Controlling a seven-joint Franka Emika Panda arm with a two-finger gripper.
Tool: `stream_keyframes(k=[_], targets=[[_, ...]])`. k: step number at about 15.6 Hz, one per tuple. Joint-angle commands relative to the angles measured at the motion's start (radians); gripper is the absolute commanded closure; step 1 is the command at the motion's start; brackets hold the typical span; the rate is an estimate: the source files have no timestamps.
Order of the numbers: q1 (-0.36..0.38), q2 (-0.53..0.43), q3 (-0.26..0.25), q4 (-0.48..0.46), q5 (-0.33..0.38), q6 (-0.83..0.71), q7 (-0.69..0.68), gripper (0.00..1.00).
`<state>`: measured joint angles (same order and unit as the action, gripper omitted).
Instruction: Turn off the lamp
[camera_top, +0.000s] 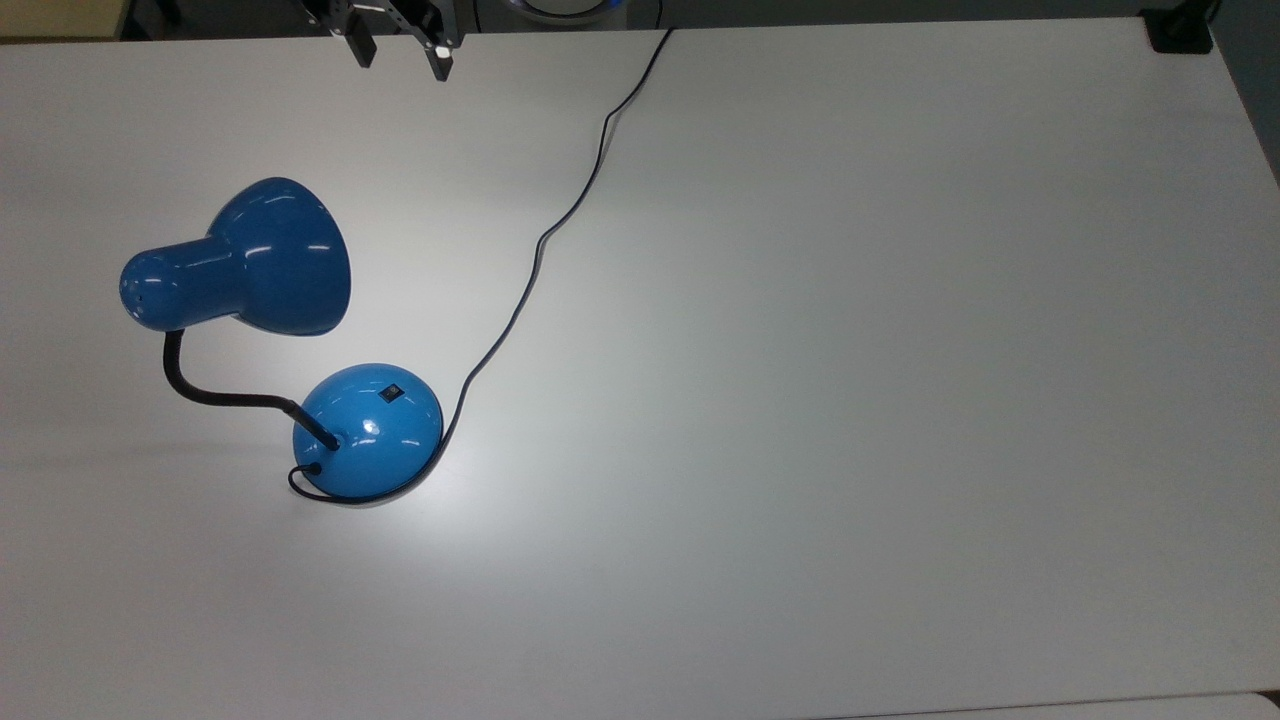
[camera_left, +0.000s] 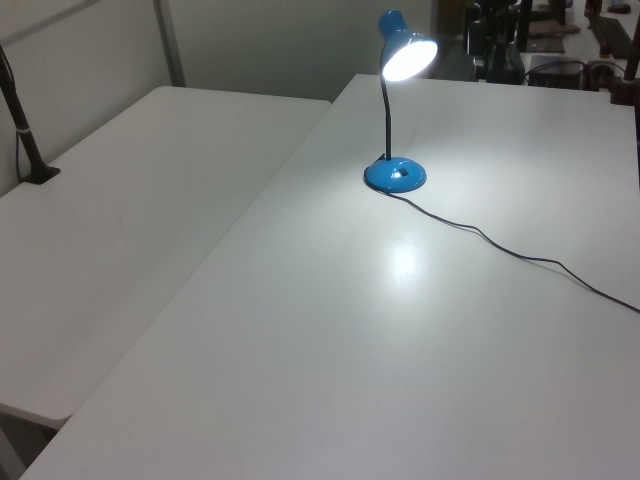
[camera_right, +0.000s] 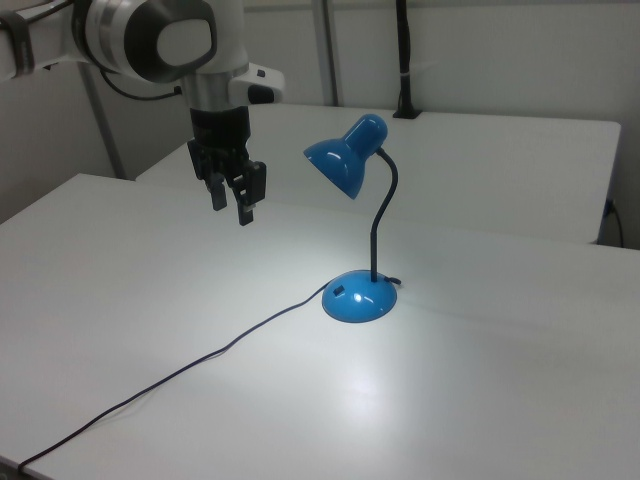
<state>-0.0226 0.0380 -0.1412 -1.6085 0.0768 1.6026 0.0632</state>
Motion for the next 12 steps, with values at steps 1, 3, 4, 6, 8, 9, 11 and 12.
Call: stream_keyframes(k=[1, 3, 4, 6, 8, 9, 11, 12], targets=[[0.010, -0.032, -0.015, -0.039, 0.031, -0.018, -0.006, 0.89], [0.015, -0.038, -0.015, -0.074, 0.043, 0.026, -0.003, 1.00], [0.024, -0.043, -0.015, -0.105, 0.052, 0.069, 0.018, 1.00], [0.030, -0.059, -0.012, -0.181, 0.052, 0.216, 0.114, 1.00], [0.030, -0.058, -0.003, -0.249, 0.044, 0.353, 0.173, 1.00], [0.032, -0.058, 0.000, -0.292, 0.038, 0.409, 0.182, 1.00], [0.035, -0.061, 0.023, -0.381, 0.028, 0.534, 0.205, 1.00], [0.035, -0.061, 0.031, -0.417, 0.000, 0.592, 0.236, 1.00]])
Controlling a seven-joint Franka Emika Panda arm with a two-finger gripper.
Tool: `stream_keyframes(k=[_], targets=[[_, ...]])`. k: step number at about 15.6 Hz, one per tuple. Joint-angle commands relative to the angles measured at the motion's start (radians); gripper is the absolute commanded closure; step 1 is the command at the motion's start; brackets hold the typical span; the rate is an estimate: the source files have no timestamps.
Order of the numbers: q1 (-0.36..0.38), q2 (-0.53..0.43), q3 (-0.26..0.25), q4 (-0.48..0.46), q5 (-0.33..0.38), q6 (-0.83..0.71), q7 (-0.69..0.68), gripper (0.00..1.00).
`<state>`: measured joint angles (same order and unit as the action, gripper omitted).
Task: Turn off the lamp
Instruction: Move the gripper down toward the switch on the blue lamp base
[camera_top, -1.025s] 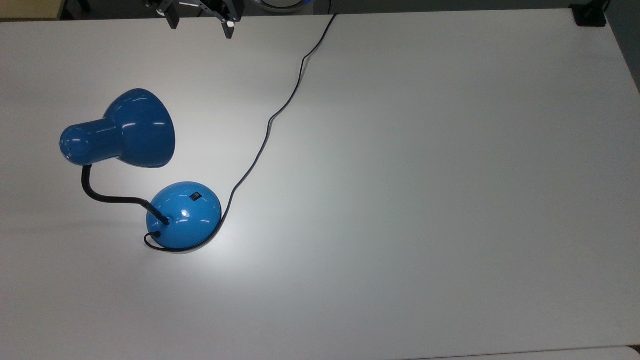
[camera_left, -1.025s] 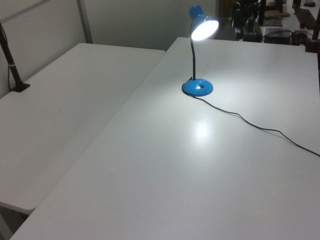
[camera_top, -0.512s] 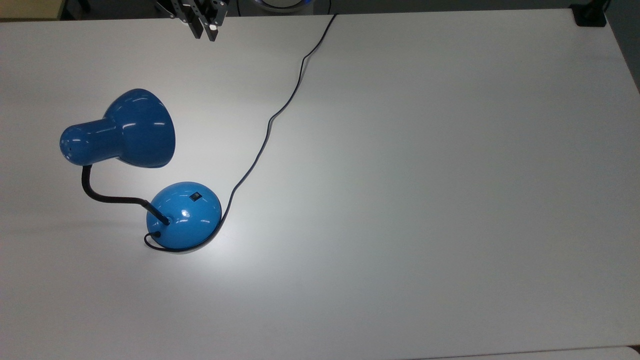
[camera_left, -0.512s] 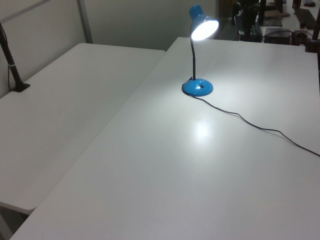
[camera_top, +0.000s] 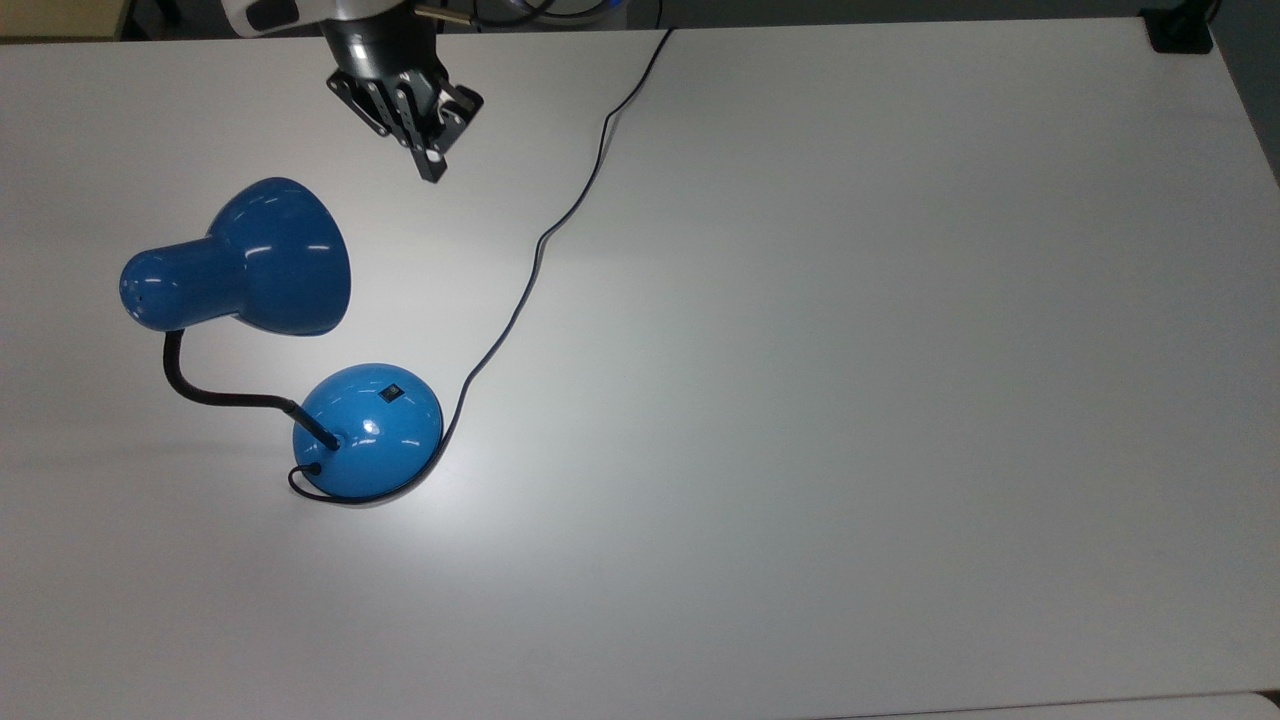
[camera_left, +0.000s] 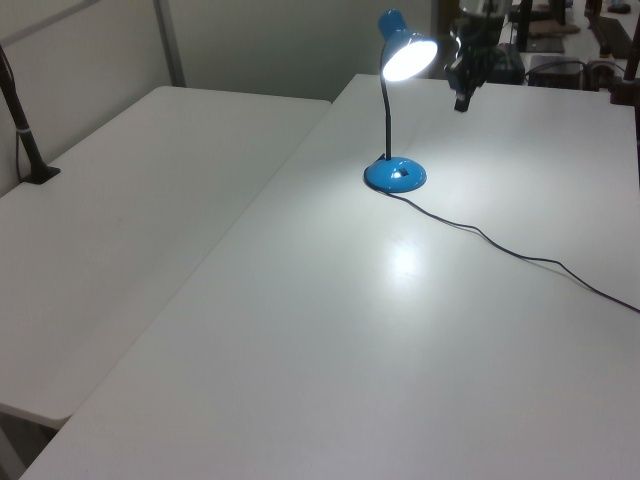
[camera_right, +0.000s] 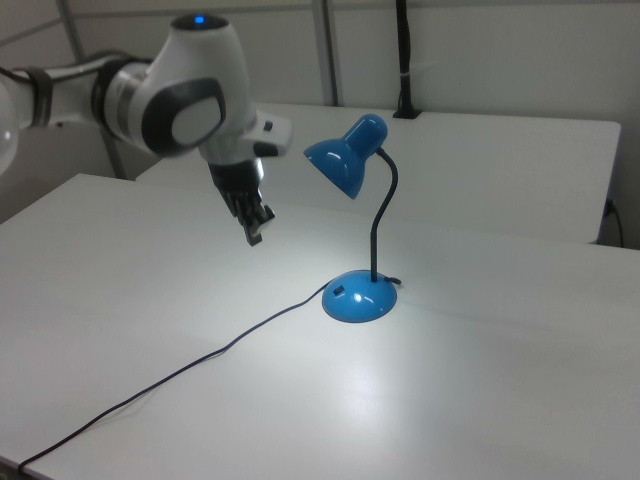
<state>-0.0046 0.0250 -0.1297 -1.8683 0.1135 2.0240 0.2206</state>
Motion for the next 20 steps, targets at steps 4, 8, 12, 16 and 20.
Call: stream_keyframes(k=[4, 8, 12, 16, 20], targets=[[0.017, -0.027, 0.061, -0.273, -0.187, 0.384, 0.221, 1.00], [0.012, 0.064, 0.061, -0.270, -0.345, 0.481, 0.377, 1.00], [-0.001, 0.160, 0.061, -0.230, -0.489, 0.570, 0.535, 1.00], [-0.009, 0.239, 0.061, -0.158, -0.498, 0.579, 0.568, 1.00], [-0.031, 0.309, 0.061, -0.053, -0.498, 0.578, 0.591, 1.00]])
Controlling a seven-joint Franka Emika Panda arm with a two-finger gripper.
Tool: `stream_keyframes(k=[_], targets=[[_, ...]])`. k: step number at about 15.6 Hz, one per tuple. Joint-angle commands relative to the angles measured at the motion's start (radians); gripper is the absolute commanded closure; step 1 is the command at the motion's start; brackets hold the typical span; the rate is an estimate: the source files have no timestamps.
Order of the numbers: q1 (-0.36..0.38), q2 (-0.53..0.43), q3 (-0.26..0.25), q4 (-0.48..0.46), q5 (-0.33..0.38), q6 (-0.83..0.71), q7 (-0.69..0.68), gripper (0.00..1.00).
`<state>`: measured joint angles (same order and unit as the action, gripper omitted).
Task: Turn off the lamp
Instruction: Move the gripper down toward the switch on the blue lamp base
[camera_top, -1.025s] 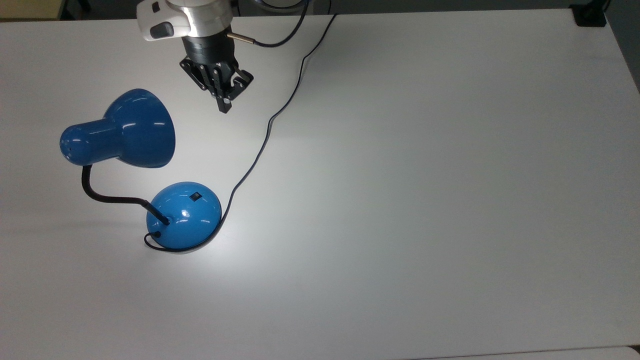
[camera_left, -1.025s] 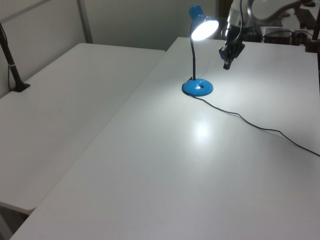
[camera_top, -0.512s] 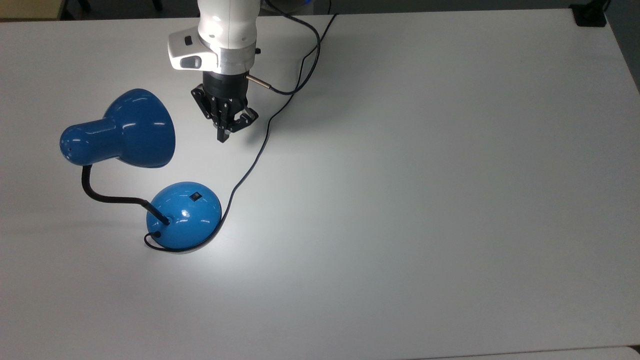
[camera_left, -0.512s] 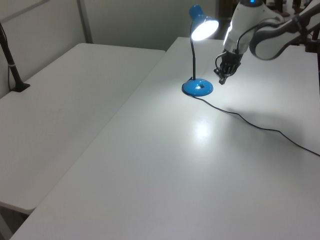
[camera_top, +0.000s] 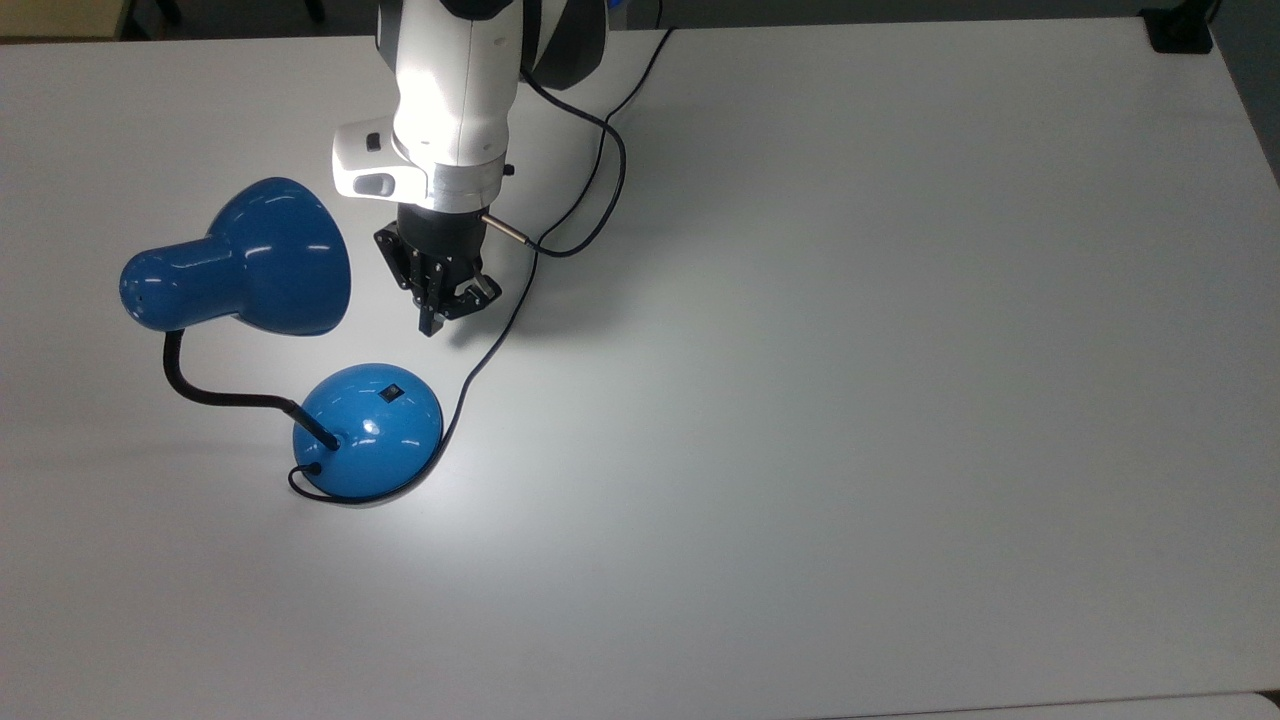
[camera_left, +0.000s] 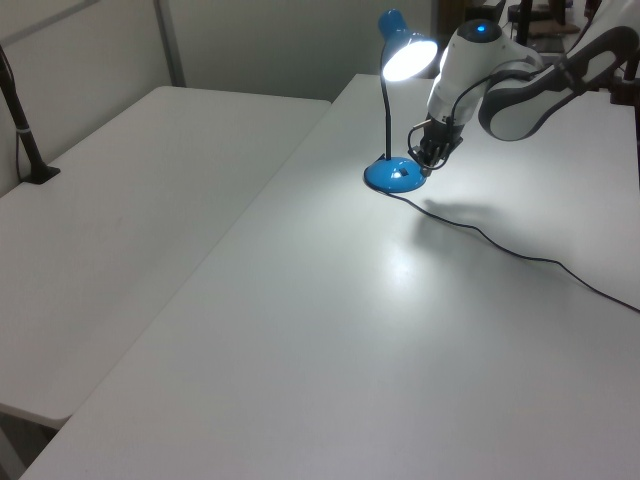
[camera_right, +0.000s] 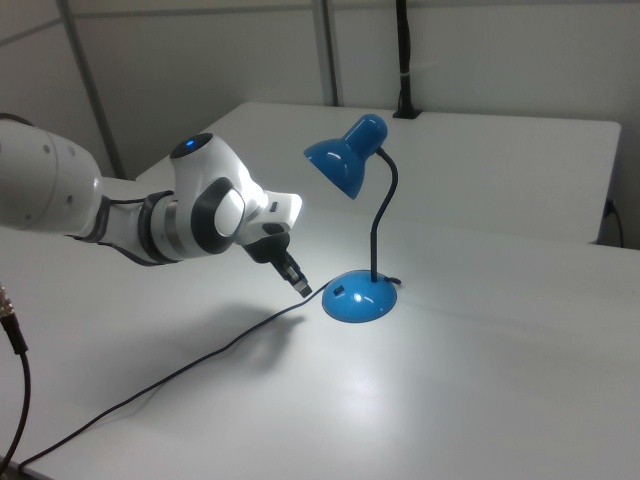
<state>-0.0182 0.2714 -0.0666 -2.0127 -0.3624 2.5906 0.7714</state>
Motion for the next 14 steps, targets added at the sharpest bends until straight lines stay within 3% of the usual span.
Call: stream_keyframes(k=[1, 10, 14], targets=[[-0.026, 0.075, -0.002, 0.118, -0.021, 0.011, 0.048, 1.00], [-0.029, 0.160, -0.002, 0.207, -0.055, 0.011, 0.101, 1.00], [-0.026, 0.170, -0.002, 0.206, -0.102, 0.011, 0.129, 1.00]])
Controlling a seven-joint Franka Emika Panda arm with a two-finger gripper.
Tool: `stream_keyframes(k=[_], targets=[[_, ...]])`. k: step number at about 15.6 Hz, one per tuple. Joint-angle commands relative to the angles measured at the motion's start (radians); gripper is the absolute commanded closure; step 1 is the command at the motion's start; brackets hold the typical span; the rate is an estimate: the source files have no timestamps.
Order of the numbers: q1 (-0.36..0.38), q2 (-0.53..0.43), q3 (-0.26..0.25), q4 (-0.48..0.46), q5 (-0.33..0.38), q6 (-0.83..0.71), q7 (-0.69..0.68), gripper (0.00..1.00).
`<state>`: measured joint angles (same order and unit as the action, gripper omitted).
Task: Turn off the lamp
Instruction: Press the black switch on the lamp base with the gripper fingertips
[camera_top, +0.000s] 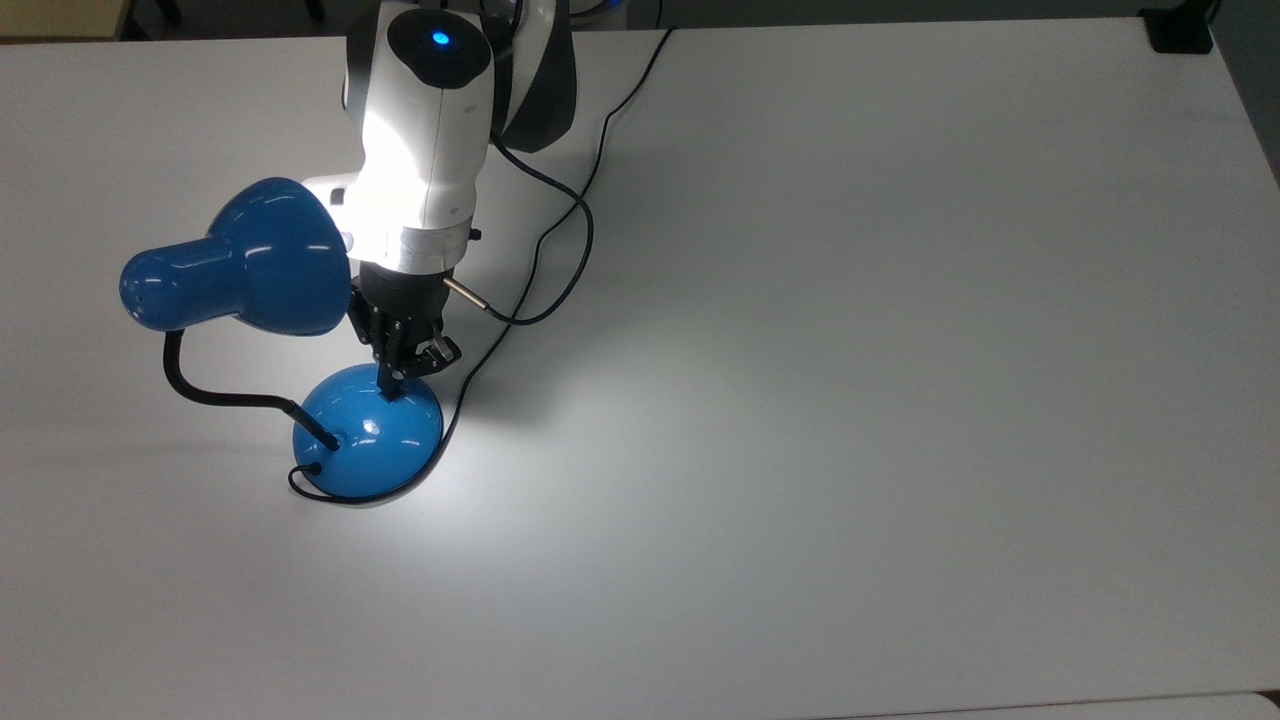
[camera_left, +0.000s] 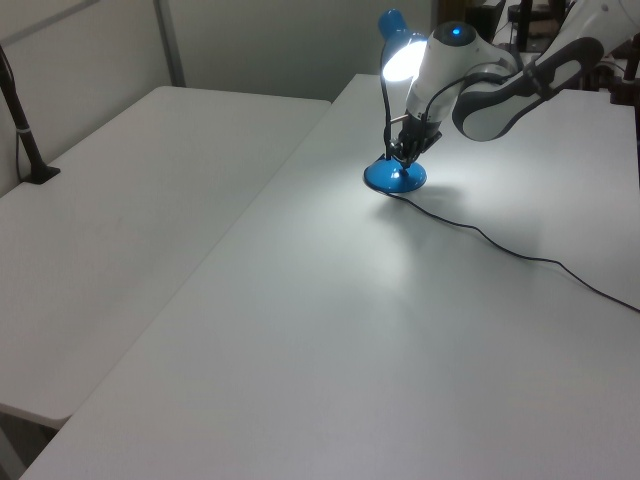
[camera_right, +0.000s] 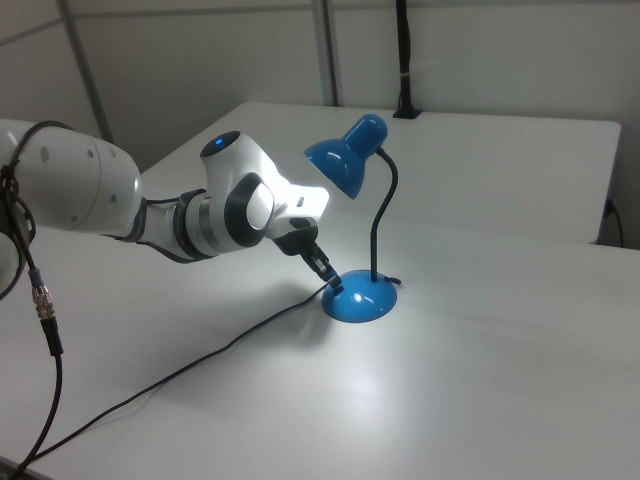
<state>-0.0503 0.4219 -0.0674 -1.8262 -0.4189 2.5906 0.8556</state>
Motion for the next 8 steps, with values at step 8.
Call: stream_keyframes(k=[8], targets=[[0.017, 0.028, -0.002, -0.051, -0.116, 0.011, 0.071, 1.00]])
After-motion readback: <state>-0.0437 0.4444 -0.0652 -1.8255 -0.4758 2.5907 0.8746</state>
